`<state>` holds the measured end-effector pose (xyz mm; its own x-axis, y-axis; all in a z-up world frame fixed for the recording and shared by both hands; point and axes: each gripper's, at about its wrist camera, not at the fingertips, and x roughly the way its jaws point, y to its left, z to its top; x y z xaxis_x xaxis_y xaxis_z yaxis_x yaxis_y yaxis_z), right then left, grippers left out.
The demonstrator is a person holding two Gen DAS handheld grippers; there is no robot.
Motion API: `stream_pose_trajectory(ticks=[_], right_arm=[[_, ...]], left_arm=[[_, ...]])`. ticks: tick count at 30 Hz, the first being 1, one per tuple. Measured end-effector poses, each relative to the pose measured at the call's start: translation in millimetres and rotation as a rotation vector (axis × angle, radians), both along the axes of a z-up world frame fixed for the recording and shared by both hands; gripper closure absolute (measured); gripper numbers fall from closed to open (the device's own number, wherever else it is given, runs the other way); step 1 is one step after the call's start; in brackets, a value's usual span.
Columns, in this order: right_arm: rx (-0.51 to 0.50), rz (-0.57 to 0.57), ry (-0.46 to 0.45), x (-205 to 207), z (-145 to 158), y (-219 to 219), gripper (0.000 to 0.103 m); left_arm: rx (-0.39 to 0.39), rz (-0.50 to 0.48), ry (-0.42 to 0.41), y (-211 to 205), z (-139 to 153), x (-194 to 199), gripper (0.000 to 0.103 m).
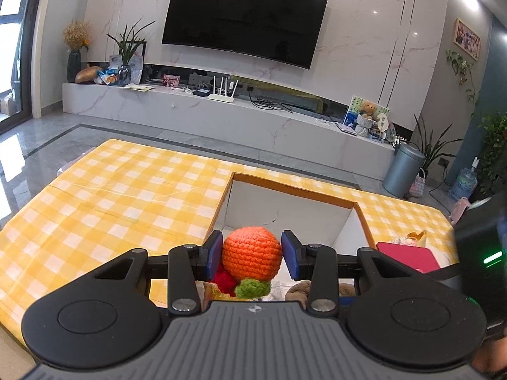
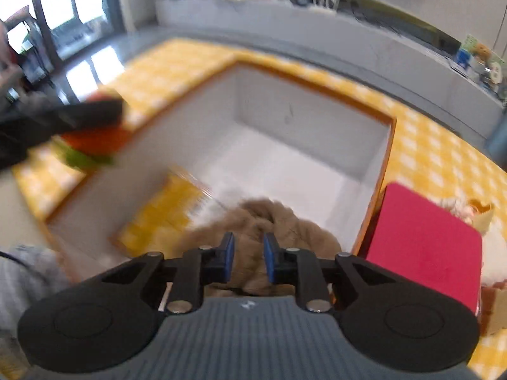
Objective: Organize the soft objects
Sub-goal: 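Lower the plush into the box and open the right tool, then open the left tool to drop the orange ball into the box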
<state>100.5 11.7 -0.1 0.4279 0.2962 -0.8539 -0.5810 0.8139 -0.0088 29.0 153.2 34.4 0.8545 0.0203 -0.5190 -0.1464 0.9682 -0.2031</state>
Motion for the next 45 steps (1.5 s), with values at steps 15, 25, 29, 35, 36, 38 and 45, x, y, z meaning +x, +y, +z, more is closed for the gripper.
stream_pose_trajectory(ticks=[15, 25, 29, 35, 36, 38, 45], right_arm=[[-0.017, 0.026, 0.014, -17, -15, 4, 0.093], [0.158, -0.027, -0.124, -36, 44, -45, 0.069], [0.182, -0.038, -0.162, -44, 56, -63, 0.069], [0.222, -0.044, -0.149, -47, 54, -73, 0.069], [0.225, -0.049, -0.145, -46, 53, -74, 0.069], [0.227, -0.058, -0.136, -45, 50, -76, 0.069], [0.222, -0.085, -0.131, -41, 48, -80, 0.069]], left_arm=[[0.023, 0.006, 0.021, -1, -6, 8, 0.057], [0.079, -0.005, 0.090, -15, -21, 31, 0.057], [0.151, -0.007, 0.138, -29, -32, 48, 0.057], [0.195, 0.026, 0.169, -38, -39, 78, 0.057], [0.198, 0.028, 0.174, -39, -41, 81, 0.057], [0.202, 0.033, 0.186, -39, -46, 85, 0.057], [0.198, 0.064, 0.214, -34, -53, 87, 0.051]])
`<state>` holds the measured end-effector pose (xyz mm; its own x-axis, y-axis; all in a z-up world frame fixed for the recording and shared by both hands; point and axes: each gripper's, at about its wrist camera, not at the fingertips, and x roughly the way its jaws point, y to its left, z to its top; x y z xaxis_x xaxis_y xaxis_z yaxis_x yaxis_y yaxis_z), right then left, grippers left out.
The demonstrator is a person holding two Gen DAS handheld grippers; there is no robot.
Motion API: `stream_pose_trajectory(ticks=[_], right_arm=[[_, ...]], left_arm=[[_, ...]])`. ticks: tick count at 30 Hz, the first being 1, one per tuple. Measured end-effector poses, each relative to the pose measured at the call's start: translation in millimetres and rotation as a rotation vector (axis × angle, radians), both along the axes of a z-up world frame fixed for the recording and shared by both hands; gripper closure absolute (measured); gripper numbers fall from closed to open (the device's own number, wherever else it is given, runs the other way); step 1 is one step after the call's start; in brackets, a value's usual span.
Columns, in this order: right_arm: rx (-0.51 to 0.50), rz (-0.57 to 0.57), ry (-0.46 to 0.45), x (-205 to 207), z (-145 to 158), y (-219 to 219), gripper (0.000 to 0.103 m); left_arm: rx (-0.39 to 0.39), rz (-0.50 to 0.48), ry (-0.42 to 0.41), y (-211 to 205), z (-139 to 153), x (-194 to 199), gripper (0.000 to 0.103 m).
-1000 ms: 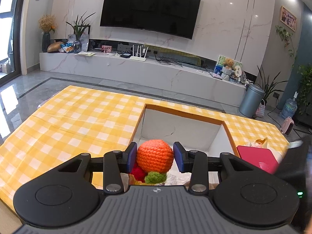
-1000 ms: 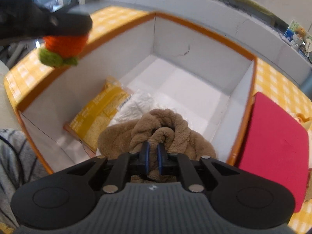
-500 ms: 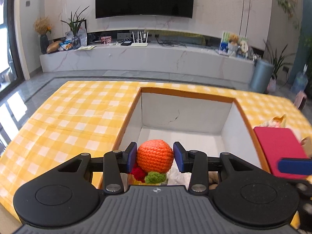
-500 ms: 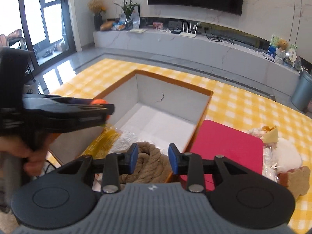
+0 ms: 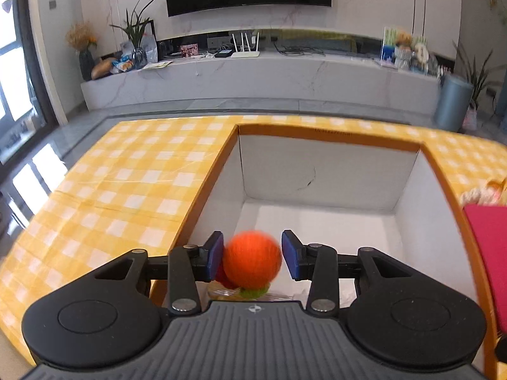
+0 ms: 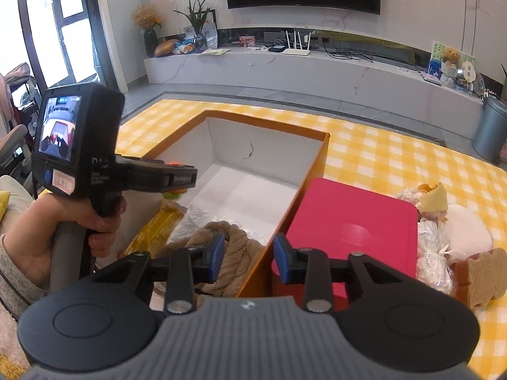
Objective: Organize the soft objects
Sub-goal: 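Open the left tool to drop the orange ball into the box, then move both tools back from the box to the pile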
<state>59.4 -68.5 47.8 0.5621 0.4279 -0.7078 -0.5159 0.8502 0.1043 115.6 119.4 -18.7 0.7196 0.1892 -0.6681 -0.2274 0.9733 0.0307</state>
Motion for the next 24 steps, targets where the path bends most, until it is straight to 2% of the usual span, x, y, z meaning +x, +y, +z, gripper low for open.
stream_pose_trajectory(ticks=[1, 2, 7, 15, 17, 20, 24], right_arm=[[-0.002, 0.001, -0.002, -2, 1, 0, 0.069], [-0.004, 0.002, -0.003, -3, 1, 0, 0.069], [0.004, 0.007, -0.007, -6, 2, -2, 0.069], [0.018, -0.021, -0.011, -1, 6, -14, 0.066], [0.017, -0.032, -0.016, -1, 8, -16, 0.066], [0.020, -0.040, -0.035, 0, 17, -22, 0.066], [0.029, -0.052, -0.072, 1, 35, -33, 0.063]], left_arm=[[-0.020, 0.000, -0.015, 3, 1, -2, 0.037], [-0.032, 0.007, -0.025, 5, 3, -3, 0.031], [-0.082, 0.028, -0.069, 14, 6, -10, 0.032], [-0.113, 0.039, -0.094, 15, 11, -16, 0.025], [-0.094, 0.021, -0.083, 11, 14, -19, 0.019], [-0.039, -0.027, -0.102, 0, 22, -27, 0.017], [-0.049, -0.074, -0.159, -13, 40, -40, 0.013]])
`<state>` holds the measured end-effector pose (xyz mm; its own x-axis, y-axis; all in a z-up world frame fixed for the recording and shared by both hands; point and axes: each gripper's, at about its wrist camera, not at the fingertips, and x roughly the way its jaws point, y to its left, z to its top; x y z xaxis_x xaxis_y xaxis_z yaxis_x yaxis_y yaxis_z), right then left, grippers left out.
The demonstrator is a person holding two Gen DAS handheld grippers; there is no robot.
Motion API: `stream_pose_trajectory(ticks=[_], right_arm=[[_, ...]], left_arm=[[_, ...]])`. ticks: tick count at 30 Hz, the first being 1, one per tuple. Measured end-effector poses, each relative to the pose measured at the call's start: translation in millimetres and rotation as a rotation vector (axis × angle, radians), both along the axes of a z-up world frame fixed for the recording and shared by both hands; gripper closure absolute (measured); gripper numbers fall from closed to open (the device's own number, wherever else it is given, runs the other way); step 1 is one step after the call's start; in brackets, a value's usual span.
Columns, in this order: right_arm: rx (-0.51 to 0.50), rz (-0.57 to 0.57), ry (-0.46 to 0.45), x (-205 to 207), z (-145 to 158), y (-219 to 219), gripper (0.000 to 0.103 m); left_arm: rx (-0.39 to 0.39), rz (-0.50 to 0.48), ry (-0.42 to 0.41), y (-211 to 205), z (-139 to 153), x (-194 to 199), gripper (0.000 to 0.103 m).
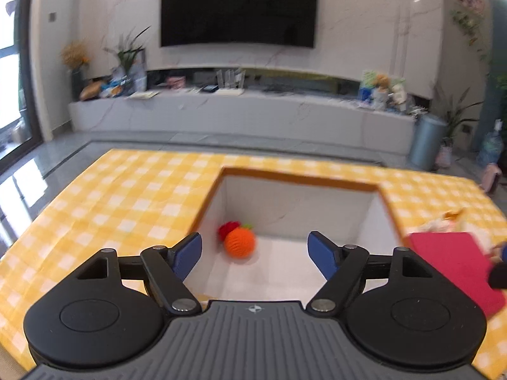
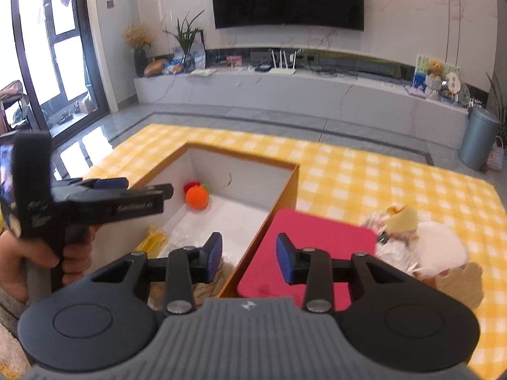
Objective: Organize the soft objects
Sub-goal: 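Move both tools back from the box to the pile, then grasp the brown bear-shaped coir pad with the right tool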
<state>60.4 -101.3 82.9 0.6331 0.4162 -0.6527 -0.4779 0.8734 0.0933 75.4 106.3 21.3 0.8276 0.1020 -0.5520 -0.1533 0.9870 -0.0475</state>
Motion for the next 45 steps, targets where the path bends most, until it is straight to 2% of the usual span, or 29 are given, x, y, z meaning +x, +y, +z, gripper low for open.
stream_pose_trajectory(ticks=[9, 13, 17, 21, 24, 28, 31, 33, 36, 39, 42, 44, 45], right_arm=[[-0.020, -0.040, -0.076, 0, 36, -40, 0.058], [-0.034, -0.085, -0.123, 1, 52, -68, 0.055], [-0.036, -0.163, -0.161, 5, 61, -100, 0.052], [-0.009, -0.244, -0.156, 7, 48, -137, 0.048], [-0.013, -0.318, -0.115, 13, 29, -162, 0.048], [0.030, -0.406, -0.028, 30, 0, -192, 0.048], [0.077, -0.455, 0.034, 46, -23, -212, 0.041], [0.120, -0.506, 0.078, 56, -42, -225, 0.035], [0.224, -0.576, 0.168, 71, -72, -246, 0.035], [0.306, -0.692, 0.270, 84, -98, -261, 0.032], [0.387, -0.744, 0.358, 94, -116, -271, 0.025], [0.431, -0.748, 0.384, 99, -122, -272, 0.013], [0.441, -0.747, 0.397, 101, -126, -272, 0.011]], left_arm=[[-0.059, -0.096, -0.066, -35, 39, -17, 0.009], [-0.031, -0.172, -0.088, -62, 51, -19, 0.007], [-0.020, -0.221, -0.051, -90, 57, -12, 0.007], [-0.029, -0.243, -0.017, -113, 56, 0, 0.007], [0.008, -0.271, -0.003, -139, 50, 6, 0.007], [-0.025, -0.312, 0.029, -178, 41, 13, 0.007], [0.013, -0.355, 0.048, -210, 30, 23, 0.007], [0.052, -0.357, 0.067, -229, 19, 31, 0.007], [0.101, -0.344, 0.093, -252, 4, 42, 0.007], [0.116, -0.339, 0.111, -270, -9, 49, 0.007], [0.118, -0.342, 0.143, -282, -19, 57, 0.007], [0.121, -0.344, 0.162, -290, -22, 60, 0.007], [0.125, -0.346, 0.167, -292, -24, 60, 0.007]])
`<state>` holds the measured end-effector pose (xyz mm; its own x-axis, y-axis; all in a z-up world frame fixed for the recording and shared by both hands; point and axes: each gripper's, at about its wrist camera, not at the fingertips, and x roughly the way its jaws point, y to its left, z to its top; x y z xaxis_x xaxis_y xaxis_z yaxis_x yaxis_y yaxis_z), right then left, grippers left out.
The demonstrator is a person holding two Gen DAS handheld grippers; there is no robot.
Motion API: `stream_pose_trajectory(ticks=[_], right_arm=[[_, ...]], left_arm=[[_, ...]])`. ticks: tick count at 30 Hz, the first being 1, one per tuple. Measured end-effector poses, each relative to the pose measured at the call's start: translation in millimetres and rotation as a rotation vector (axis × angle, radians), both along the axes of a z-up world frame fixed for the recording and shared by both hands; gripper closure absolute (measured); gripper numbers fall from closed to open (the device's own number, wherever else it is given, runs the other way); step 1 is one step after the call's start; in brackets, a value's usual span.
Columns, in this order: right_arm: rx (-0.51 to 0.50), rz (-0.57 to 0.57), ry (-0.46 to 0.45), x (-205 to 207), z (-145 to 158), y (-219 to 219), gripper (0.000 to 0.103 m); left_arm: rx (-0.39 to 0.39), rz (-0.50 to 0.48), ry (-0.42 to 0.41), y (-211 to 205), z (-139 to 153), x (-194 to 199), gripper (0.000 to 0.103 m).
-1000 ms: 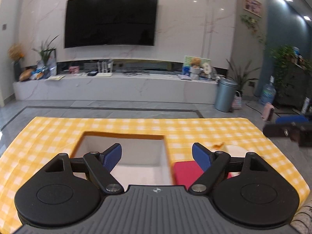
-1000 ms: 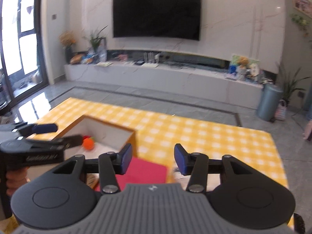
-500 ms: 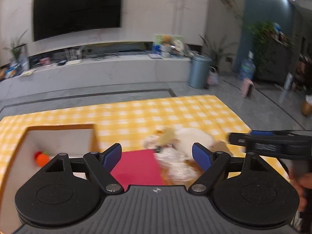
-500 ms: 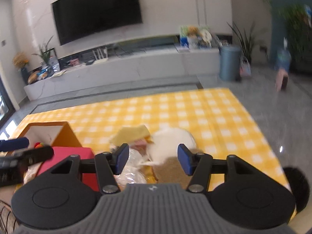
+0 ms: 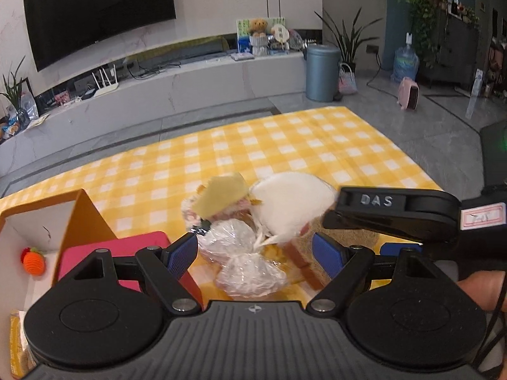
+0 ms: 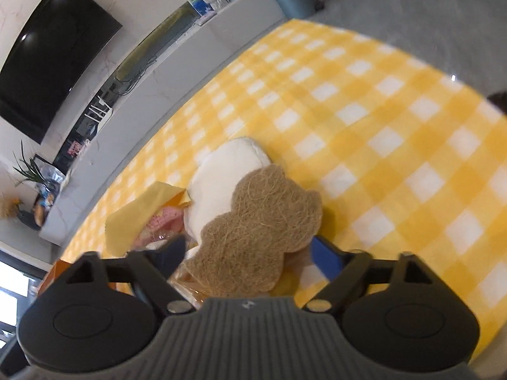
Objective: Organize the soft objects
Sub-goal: 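Grasp the brown bear-shaped coir pad with the right tool, then lift the bear-shaped pad off the mat with the right tool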
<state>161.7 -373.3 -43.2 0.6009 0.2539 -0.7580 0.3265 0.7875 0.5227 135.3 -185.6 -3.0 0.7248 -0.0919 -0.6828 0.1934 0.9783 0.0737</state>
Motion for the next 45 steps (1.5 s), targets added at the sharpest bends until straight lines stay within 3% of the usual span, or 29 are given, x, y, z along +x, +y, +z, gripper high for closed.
stream_pose_trajectory(ticks=[7, 11, 16, 18, 19, 23, 27, 30, 33, 35, 39, 45], right_arm=[[0.041, -0.005, 0.127, 10, -28, 6, 0.010], [0.068, 0.009, 0.128, 17, -33, 10, 0.004], [0.033, 0.028, 0.108, 26, -34, 15, 0.005], [0.007, 0.053, 0.092, 26, -32, 17, 0.017], [-0.002, 0.068, 0.089, 27, -31, 18, 0.029], [-0.041, 0.152, 0.083, 26, -22, 18, 0.051], [-0.217, 0.312, 0.030, 14, 3, 33, 0.060], [-0.226, 0.353, 0.022, 5, 8, 34, 0.064], [-0.195, 0.292, 0.043, 7, 2, 25, 0.056], [-0.156, 0.231, 0.068, 11, -5, 19, 0.030], [-0.097, 0.188, 0.093, 18, -15, 11, 0.026], [-0.024, 0.025, 0.141, 23, -22, 8, 0.011]], left_arm=[[0.001, -0.024, 0.045, 5, -3, -5, 0.007], [-0.035, -0.017, 0.057, 14, 2, -8, 0.007], [-0.080, -0.020, 0.093, 24, 7, -8, 0.007], [-0.066, -0.010, 0.078, 25, 9, -10, 0.007], [-0.058, -0.005, 0.070, 26, 11, -11, 0.007], [-0.050, 0.002, 0.062, 34, 17, -15, 0.007], [-0.035, 0.004, 0.055, 40, 23, -18, 0.007], [-0.030, 0.023, 0.036, 45, 27, -21, 0.007], [-0.051, 0.037, 0.036, 49, 29, -23, 0.007], [-0.057, 0.046, 0.033, 50, 30, -25, 0.007], [-0.021, 0.078, -0.023, 53, 31, -39, 0.007], [0.043, 0.060, -0.077, 54, 34, -51, 0.007]])
